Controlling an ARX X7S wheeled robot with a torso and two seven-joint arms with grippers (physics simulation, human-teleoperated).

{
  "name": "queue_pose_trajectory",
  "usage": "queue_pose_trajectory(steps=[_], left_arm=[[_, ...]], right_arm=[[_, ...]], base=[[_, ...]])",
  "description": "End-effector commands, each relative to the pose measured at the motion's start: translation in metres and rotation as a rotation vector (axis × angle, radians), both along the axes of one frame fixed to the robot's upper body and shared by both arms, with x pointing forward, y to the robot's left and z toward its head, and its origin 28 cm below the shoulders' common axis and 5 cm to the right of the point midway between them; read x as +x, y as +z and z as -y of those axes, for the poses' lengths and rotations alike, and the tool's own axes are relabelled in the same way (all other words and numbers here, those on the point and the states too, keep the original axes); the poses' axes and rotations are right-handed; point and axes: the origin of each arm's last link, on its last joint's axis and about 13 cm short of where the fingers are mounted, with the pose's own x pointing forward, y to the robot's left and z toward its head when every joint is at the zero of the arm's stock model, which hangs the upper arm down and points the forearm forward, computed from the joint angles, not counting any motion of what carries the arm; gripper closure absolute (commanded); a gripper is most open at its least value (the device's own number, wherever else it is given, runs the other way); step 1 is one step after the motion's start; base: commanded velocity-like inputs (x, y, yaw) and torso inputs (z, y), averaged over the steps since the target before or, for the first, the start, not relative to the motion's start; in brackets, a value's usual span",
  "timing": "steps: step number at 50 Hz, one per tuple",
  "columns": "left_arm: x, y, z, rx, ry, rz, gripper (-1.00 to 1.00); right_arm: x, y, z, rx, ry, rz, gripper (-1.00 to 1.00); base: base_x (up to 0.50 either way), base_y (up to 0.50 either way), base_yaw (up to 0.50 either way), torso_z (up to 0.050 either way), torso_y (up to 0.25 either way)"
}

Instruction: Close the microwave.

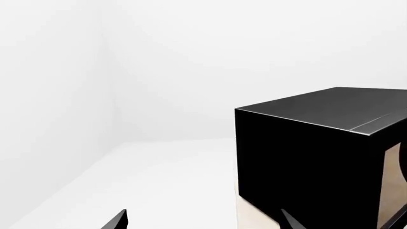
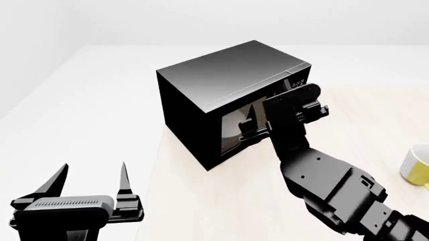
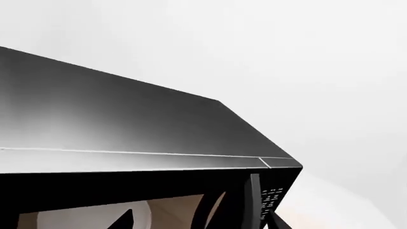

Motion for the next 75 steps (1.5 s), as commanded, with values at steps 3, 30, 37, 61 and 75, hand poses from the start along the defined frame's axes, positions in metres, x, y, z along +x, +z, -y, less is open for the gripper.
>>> queue_pose_trajectory(steps=[3, 30, 37, 61, 75], left_arm=[[0.0, 0.0, 0.0, 0.001, 0.0, 0.0, -1.0], [-0.001, 0.002, 0.001, 0.002, -0.006, 0.003, -1.0], [-0.001, 0.002, 0.001, 0.003, -0.004, 0.003, -1.0], [0.0, 0.001, 0.001, 0.005, -0.006, 0.003, -1.0], [-0.001, 0.002, 0.002, 0.007, -0.007, 0.004, -1.0]], right_arm=[[-0.037, 0.025, 0.003, 0.068, 0.017, 0.105, -1.0], [-0.109, 0.061, 0.014, 0.16, 0.062, 0.27, -1.0], [-0.119, 0.06, 0.02, 0.165, 0.02, 0.314, -1.0], [-0.164, 0.052, 0.027, 0.268, 0.017, 0.334, -1.0], [-0.186, 0.046, 0.029, 0.31, 0.026, 0.323, -1.0]], base=[[0.0, 0.0, 0.0, 0.0, 0.0], [0.0, 0.0, 0.0, 0.0, 0.0], [0.0, 0.0, 0.0, 0.0, 0.0], [0.0, 0.0, 0.0, 0.0, 0.0], [0.0, 0.0, 0.0, 0.0, 0.0]])
